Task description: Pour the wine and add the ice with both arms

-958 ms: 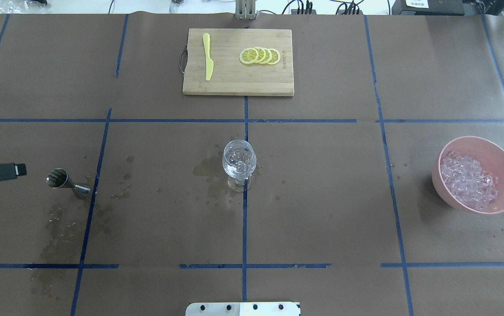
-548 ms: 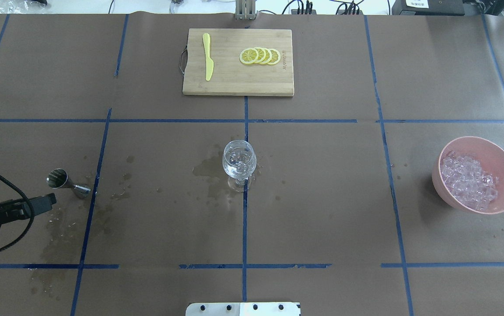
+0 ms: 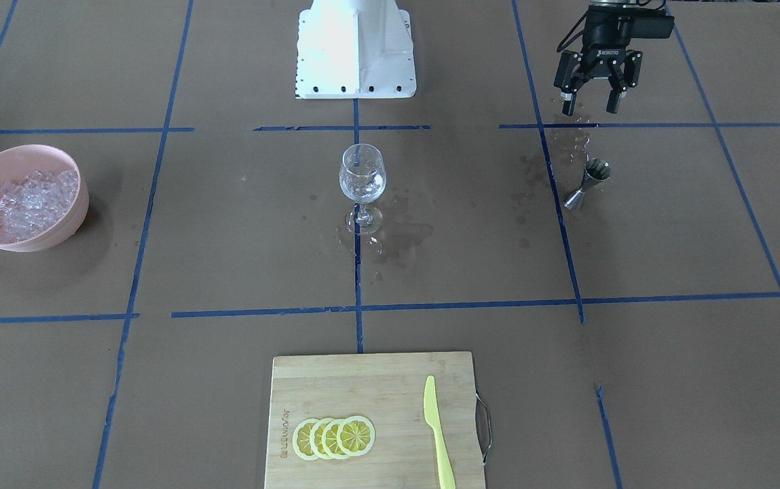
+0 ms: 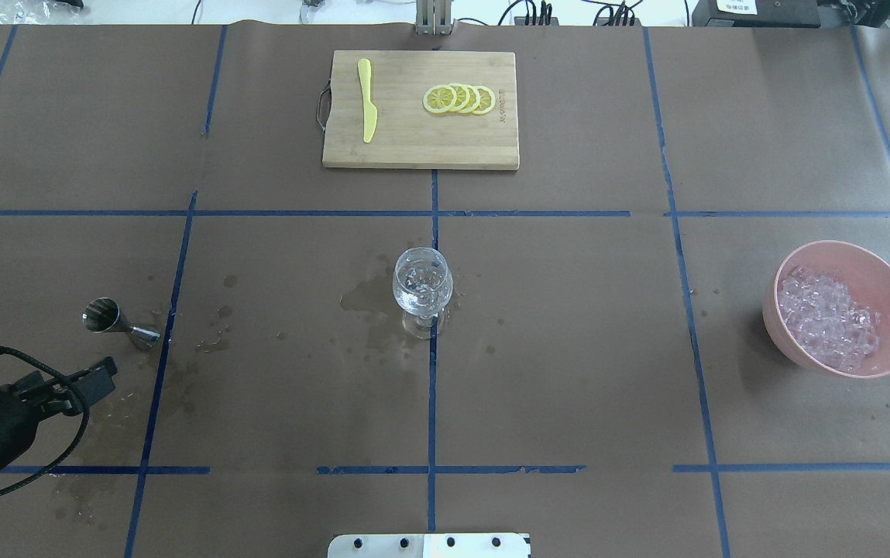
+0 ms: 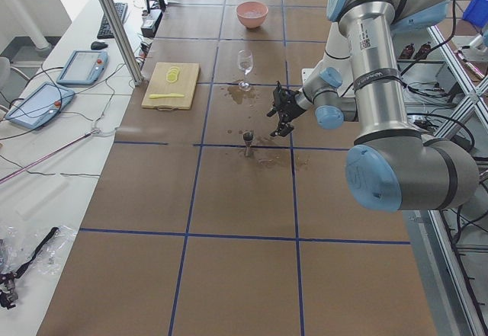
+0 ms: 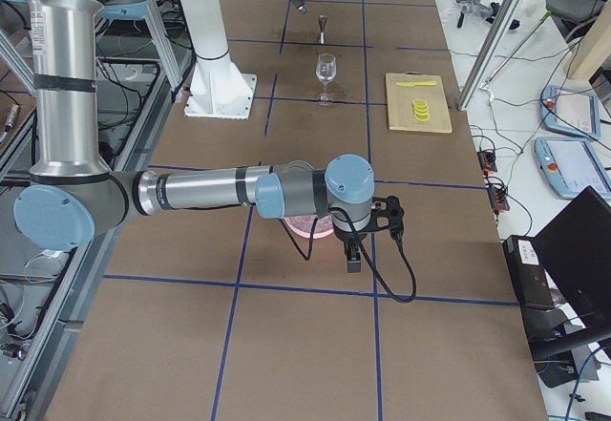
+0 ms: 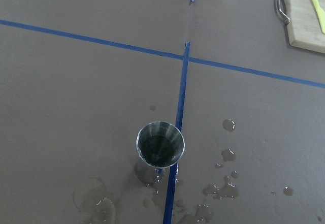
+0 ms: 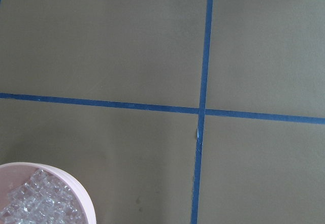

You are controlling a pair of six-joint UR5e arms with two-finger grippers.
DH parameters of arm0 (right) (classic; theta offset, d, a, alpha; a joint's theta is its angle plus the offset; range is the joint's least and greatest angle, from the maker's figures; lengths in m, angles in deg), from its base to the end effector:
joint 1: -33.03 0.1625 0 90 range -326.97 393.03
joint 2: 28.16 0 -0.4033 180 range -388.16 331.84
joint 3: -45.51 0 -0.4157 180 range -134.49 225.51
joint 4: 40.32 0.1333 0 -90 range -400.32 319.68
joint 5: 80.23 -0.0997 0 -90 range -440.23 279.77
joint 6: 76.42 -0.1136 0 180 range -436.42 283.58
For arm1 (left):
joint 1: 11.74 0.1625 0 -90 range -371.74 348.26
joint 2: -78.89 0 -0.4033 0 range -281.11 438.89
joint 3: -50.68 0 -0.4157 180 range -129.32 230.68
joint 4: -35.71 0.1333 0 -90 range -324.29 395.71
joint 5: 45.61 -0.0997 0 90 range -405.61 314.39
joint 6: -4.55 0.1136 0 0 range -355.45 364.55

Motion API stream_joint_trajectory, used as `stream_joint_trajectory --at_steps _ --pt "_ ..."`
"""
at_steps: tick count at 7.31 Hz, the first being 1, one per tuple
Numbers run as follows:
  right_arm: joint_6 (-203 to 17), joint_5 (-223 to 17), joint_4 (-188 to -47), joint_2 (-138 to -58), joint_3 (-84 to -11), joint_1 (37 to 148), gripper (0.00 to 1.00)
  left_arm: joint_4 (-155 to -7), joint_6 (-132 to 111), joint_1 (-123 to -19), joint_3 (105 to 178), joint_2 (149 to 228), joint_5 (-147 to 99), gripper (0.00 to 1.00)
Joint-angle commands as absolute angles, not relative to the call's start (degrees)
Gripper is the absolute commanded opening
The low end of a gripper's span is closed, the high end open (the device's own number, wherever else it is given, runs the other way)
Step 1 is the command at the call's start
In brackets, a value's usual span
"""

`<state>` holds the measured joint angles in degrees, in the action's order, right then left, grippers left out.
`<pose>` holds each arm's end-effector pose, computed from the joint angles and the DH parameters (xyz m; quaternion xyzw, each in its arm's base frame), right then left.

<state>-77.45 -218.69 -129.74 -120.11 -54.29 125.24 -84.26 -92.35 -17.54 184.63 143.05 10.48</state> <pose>0.0678 -0.5055 0.5687 0.0712 -0.4086 -0.0044 0.9099 0.3344 -0.2317 0.3851 0.2626 0.3922 -0.2147 0.8551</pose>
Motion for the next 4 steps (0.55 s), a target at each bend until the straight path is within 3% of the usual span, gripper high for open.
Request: stream_joint_trajectory --at_steps 1,4 --pt "-83.2 -218.8 -130.1 -120.4 -56.5 125.2 1.0 -78.5 -96.2 -15.0 183.2 144.1 4.0 1.0" --pt "-93.9 -218.7 -130.1 -120.5 -61.3 121.3 1.0 -77.9 -98.2 -13.3 172.0 152.6 -5.8 1.0"
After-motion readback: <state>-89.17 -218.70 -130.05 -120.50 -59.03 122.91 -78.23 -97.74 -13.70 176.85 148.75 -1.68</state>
